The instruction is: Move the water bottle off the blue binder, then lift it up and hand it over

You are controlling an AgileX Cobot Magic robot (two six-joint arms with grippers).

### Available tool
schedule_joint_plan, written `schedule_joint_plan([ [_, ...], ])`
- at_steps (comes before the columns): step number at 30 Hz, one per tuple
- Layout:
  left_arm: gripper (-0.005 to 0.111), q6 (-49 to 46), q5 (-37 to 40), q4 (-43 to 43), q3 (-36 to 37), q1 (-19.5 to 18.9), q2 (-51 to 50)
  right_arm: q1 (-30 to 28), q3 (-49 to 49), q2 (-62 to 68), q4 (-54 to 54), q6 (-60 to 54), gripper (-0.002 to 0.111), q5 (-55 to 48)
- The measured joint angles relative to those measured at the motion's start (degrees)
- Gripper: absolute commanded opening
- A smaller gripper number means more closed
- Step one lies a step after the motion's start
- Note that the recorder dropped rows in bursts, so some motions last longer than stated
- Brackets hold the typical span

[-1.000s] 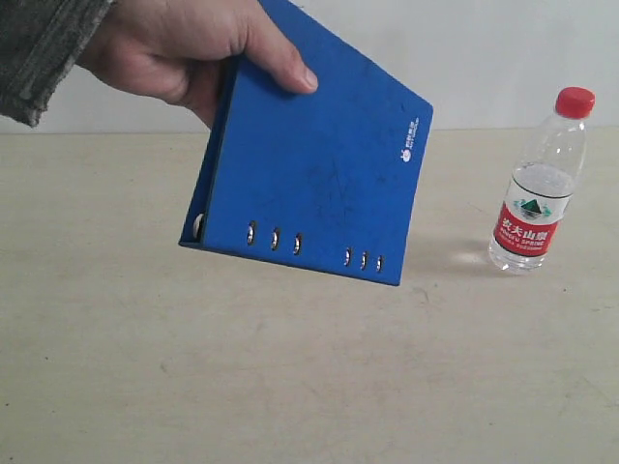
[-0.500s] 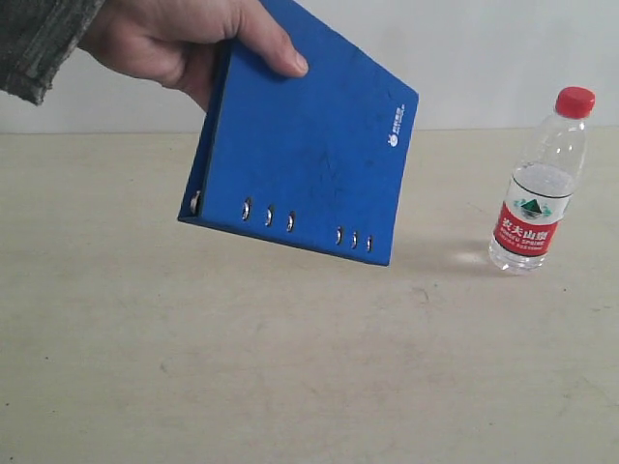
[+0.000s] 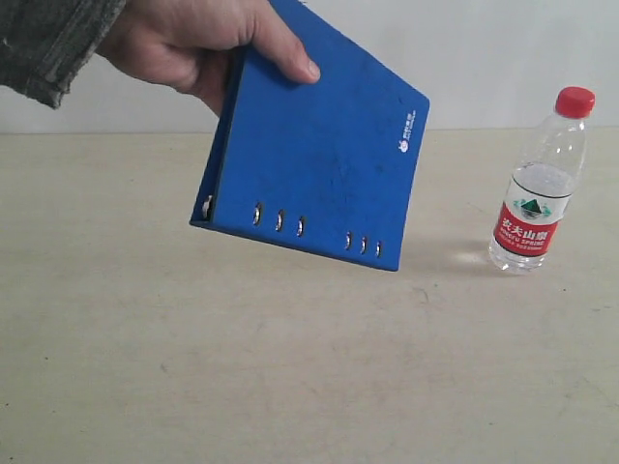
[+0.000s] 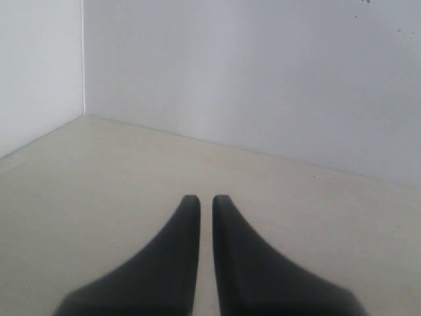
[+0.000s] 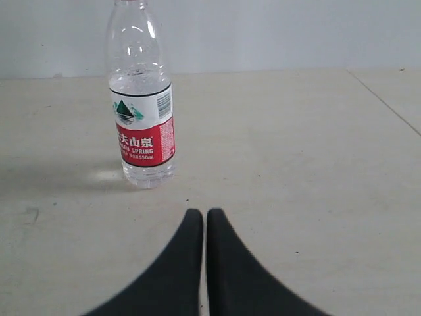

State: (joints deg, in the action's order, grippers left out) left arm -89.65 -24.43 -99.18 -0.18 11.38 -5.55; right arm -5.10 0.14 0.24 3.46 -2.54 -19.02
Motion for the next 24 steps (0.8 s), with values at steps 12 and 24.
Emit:
schedule_joint_plan([
  [12, 0.007, 0.0, 0.0, 0.0, 0.0, 0.0, 0.0, -0.2, 0.0, 0.0, -0.1, 0.2, 0.0, 1.2],
  [24, 0.007, 0.0, 0.1, 1.2, 0.0, -1.1, 4.9, -0.5, 0.0, 0.0, -0.1, 0.2, 0.0, 1.4],
])
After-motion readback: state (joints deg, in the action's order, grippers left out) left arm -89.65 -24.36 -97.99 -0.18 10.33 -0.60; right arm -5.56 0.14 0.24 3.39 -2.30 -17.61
